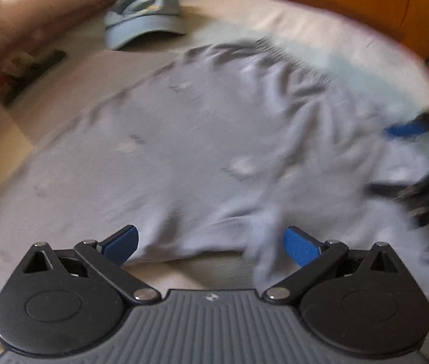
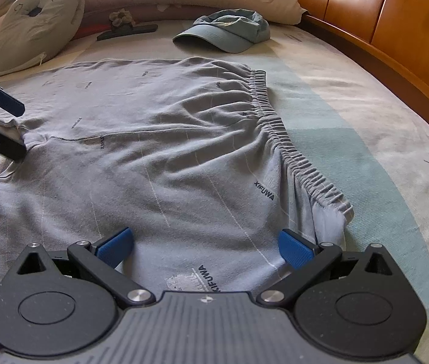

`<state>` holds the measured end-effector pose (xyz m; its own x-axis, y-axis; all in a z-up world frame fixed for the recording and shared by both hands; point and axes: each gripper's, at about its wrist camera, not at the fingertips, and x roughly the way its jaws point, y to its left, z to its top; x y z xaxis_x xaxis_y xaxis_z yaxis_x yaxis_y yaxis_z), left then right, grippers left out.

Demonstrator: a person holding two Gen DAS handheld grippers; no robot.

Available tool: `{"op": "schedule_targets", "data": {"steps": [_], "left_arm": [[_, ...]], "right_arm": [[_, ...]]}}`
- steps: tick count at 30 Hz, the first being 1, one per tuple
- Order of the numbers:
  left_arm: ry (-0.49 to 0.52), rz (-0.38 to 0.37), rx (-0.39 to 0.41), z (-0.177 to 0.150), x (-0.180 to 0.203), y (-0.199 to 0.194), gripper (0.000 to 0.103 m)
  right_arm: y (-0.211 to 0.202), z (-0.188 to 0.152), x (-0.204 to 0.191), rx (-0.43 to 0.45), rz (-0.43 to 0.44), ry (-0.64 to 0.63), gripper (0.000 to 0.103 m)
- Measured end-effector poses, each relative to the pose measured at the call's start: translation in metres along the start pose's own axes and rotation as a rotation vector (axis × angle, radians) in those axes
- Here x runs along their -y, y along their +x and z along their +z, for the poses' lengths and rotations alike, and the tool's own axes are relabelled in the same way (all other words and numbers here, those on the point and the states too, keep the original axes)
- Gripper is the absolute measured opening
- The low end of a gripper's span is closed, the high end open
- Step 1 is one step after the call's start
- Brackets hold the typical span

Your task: Fold clothes

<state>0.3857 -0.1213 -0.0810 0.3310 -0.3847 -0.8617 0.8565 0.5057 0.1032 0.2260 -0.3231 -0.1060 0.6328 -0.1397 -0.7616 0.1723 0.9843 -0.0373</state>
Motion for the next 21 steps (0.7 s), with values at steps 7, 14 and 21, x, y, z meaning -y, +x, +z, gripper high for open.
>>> {"op": "schedule_targets", "data": {"steps": [7, 14, 21], "left_arm": [[-0.067, -0.06, 0.001, -0.003, -0.011, -0.01, 0.102], [0.017, -0.213, -0.085, -0.012, 0.007, -0.011, 0.102], [-0.044, -0.096, -0.099, -0.036, -0.003, -0.016, 0.103]], "right_arm": [[-0.001, 0.0, -0.002, -0.011, -0.004, 0.002, 0.103], [-0.002, 0.003, -0.003, -0.039, -0.004, 0.002, 0.103], [-0.002, 0.003, -0.003, -0.046, -0.001, -0.001, 0.103]]}}
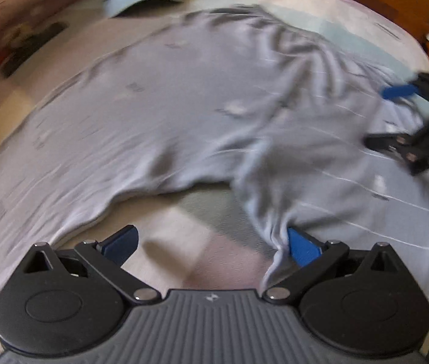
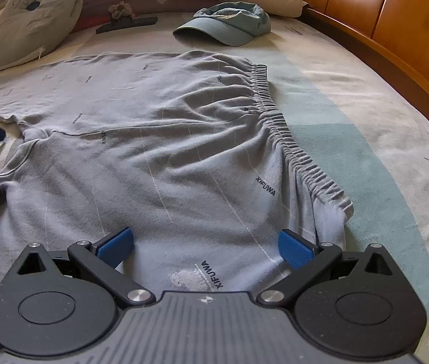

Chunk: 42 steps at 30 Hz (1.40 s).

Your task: Fold clothes

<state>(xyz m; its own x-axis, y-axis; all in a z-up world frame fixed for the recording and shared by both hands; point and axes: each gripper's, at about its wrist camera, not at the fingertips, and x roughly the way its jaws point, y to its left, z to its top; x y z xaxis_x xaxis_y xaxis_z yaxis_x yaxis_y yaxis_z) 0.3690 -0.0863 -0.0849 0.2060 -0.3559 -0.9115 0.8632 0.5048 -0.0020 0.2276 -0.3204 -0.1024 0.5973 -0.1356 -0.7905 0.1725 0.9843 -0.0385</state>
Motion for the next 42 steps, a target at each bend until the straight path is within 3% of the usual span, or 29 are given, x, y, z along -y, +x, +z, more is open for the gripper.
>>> {"op": "schedule_targets", "data": {"steps": [4, 10, 16, 22, 30, 34, 38, 42], "left_arm": [[-0.069, -0.005, -0.005, -0.006, -0.011, -0.01, 0.102], [-0.089, -0.042, 0.079, 0.01, -0.015, -0.026, 0.102], [-0.039, 0.04, 0.172, 0.045, -0.014, -0.003, 0.102], [-0.1, 0.045, 0.11, 0.053, -0.022, 0.028, 0.102], [-0.205, 0.063, 0.05, 0.036, -0.043, 0.021, 0.102], [-0.184, 0.075, 0.066, 0.05, -0.039, 0.013, 0.102], [-0.16, 0.029, 0.119, 0.082, -0.027, 0.013, 0.102], [-0.092, 0.025, 0.145, 0.11, -0.008, 0.031, 0.102]], "right_arm": [[0.0, 0.0, 0.0, -0.002, 0.003, -0.004, 0.103], [0.001, 0.002, -0.002, -0.015, -0.002, -0.012, 0.103], [0.001, 0.003, -0.002, -0.024, -0.005, -0.015, 0.103], [0.002, 0.005, -0.002, -0.034, 0.002, -0.023, 0.103], [0.003, 0.004, 0.0, -0.024, 0.021, -0.04, 0.103], [0.004, 0.006, 0.0, -0.032, 0.026, -0.041, 0.103], [0.004, 0.011, 0.0, -0.065, 0.031, -0.048, 0.103], [0.0, 0.016, 0.001, -0.086, 0.034, -0.063, 0.103]]}}
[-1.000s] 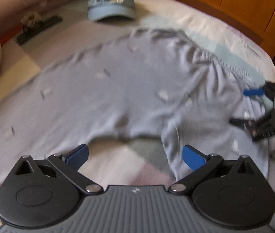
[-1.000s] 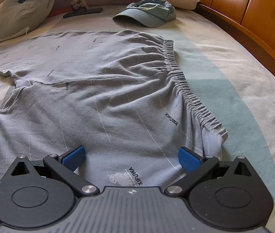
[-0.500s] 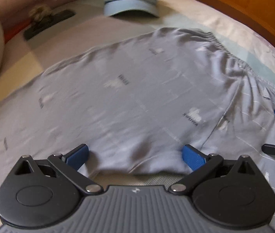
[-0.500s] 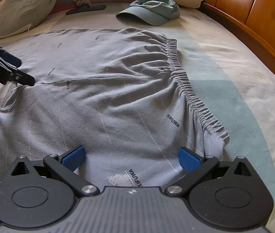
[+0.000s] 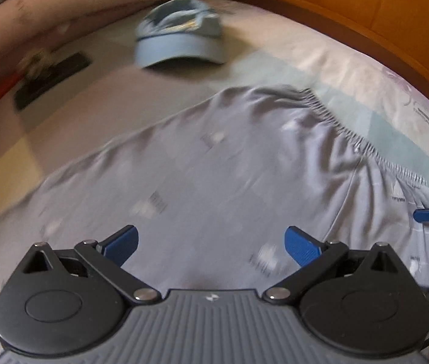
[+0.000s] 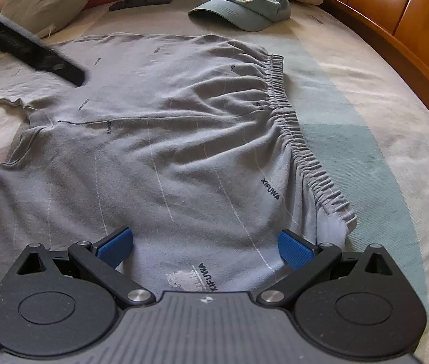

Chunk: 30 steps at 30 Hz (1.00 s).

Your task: Fold clothes

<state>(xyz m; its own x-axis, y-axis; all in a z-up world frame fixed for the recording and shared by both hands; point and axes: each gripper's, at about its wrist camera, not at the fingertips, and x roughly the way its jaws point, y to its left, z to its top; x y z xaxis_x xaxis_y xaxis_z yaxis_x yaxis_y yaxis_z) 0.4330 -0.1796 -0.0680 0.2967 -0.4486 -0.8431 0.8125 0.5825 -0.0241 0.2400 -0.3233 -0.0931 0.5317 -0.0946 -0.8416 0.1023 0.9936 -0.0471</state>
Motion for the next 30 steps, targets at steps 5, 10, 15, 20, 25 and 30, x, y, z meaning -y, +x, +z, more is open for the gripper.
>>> {"op": "schedule_targets", "data": {"steps": [5, 10, 15, 20, 25, 30], "left_arm": [[-0.053, 0.036, -0.065, 0.005, 0.005, 0.036, 0.103], [-0.065, 0.088, -0.044, 0.001, -0.001, 0.028, 0.102], [-0.057, 0.123, -0.055, 0.001, -0.015, 0.02, 0.102], [-0.081, 0.168, -0.045, 0.004, -0.02, 0.02, 0.102], [-0.093, 0.247, -0.02, 0.004, -0.017, 0.023, 0.102], [-0.102, 0.272, -0.022, 0.002, -0.016, 0.019, 0.102]], "right_arm": [[-0.007, 0.003, 0.008, 0.027, 0.035, 0.028, 0.103], [-0.008, 0.017, 0.029, 0.031, 0.087, 0.066, 0.103], [-0.001, 0.049, 0.056, 0.068, 0.178, 0.064, 0.103], [0.028, 0.095, 0.079, 0.045, 0.315, 0.003, 0.103], [0.058, 0.141, 0.089, -0.017, 0.426, -0.122, 0.103], [0.083, 0.187, 0.102, -0.04, 0.488, -0.186, 0.103]]}}
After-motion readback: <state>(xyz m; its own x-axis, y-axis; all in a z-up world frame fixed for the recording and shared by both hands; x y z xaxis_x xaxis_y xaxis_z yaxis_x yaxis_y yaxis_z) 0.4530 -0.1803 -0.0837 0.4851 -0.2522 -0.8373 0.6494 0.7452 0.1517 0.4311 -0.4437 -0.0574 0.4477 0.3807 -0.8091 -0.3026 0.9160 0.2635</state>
